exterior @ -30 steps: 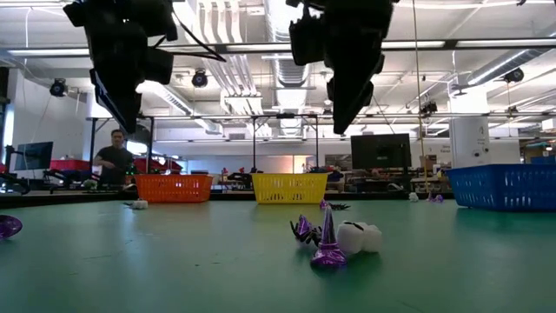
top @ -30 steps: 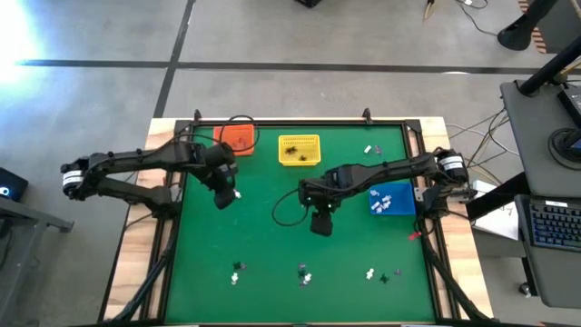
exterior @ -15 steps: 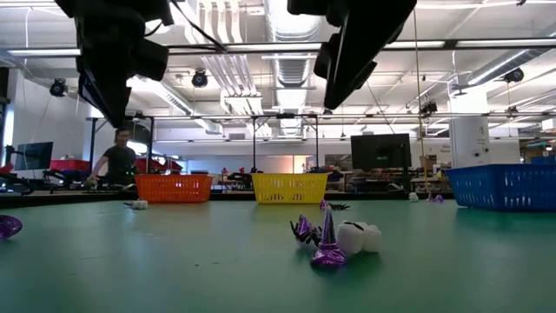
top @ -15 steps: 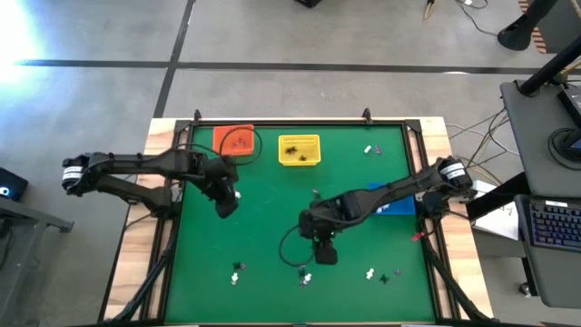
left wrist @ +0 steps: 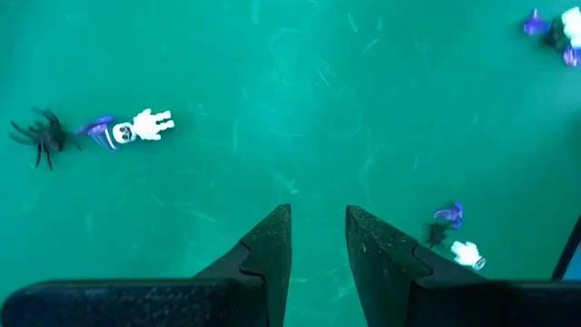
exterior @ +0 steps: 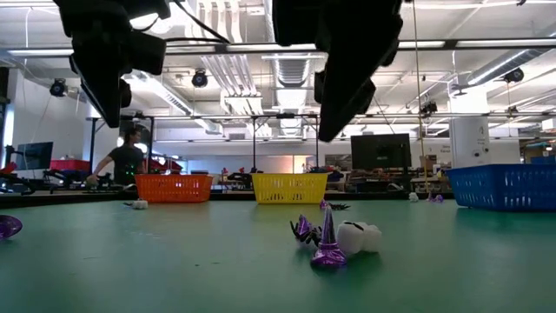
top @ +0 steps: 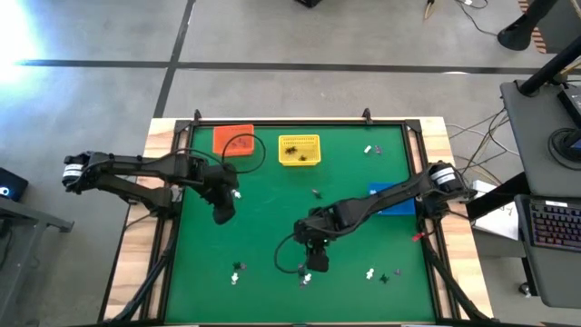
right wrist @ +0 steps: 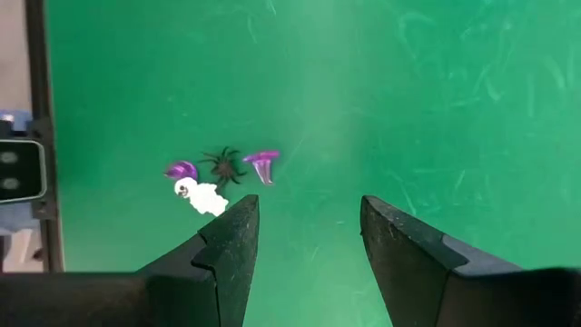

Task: Sort Halloween decoration
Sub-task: Put the white skeleton toy into the blue basket

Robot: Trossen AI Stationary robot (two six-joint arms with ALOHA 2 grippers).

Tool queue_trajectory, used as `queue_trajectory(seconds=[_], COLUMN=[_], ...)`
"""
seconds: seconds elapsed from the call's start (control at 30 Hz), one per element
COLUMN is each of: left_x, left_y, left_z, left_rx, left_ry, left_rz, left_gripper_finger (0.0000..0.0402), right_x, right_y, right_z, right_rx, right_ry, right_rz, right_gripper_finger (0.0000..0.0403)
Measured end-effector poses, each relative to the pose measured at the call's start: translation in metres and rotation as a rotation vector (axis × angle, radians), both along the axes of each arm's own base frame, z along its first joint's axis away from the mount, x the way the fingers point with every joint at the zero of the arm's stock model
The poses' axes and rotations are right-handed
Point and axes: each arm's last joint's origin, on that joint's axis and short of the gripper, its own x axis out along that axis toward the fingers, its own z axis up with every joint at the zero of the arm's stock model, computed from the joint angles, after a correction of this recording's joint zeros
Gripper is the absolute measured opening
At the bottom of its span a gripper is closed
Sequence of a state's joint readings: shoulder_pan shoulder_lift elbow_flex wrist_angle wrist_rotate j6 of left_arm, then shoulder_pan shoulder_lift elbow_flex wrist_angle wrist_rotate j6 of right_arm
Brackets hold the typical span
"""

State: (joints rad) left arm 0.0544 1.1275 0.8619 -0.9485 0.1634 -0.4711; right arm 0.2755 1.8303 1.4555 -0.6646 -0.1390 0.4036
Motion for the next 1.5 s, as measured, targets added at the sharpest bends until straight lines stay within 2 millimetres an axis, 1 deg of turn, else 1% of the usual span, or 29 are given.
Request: queue_trajectory(seconds=[0.1, 0.2, 0.4, 0.53, 0.87, 1.0, 1.17, 1.5], left_x=[0.0, 0.0, 0.0, 0.0, 0.0, 0.001, 0.001, 0.001], left_y=[0.0, 0.0, 0.0, 0.0, 0.0, 0.0, 0.0, 0.0], left_z=[0.0, 0.0, 0.0, 0.0, 0.0, 0.0, 0.0, 0.0], left_rx=[0.017, 0.031, 0.049, 0.062, 0.077, 0.08, 0.078, 0.051], left_ry=[-0.006, -0.01, -0.016, -0.022, -0.036, -0.037, -0.036, -0.025], left_rz=[-0.045, -0.081, -0.133, -0.168, -0.202, -0.209, -0.203, -0.132], left_gripper_finger=[0.0088, 0.0088, 0.0088, 0.0088, 0.0088, 0.0088, 0.0088, 0.0088], right_x=[0.002, 0.003, 0.004, 0.005, 0.005, 0.005, 0.006, 0.005], right_y=[0.004, 0.01, 0.028, 0.035, 0.039, 0.039, 0.039, 0.042], right_z=[-0.011, -0.017, -0.018, -0.016, -0.016, -0.015, -0.015, -0.015], right_rx=[-0.008, -0.01, -0.004, 0.008, 0.008, -0.021, -0.028, -0.082], right_ry=[0.027, 0.041, -0.015, -0.055, -0.068, -0.092, -0.108, -0.148], right_rz=[0.01, 0.018, 0.081, 0.098, 0.114, 0.179, 0.199, 0.327], right_gripper_finger=[0.0185, 0.0185, 0.0185, 0.0185, 0.0185, 0.0185, 0.0185, 0.0185])
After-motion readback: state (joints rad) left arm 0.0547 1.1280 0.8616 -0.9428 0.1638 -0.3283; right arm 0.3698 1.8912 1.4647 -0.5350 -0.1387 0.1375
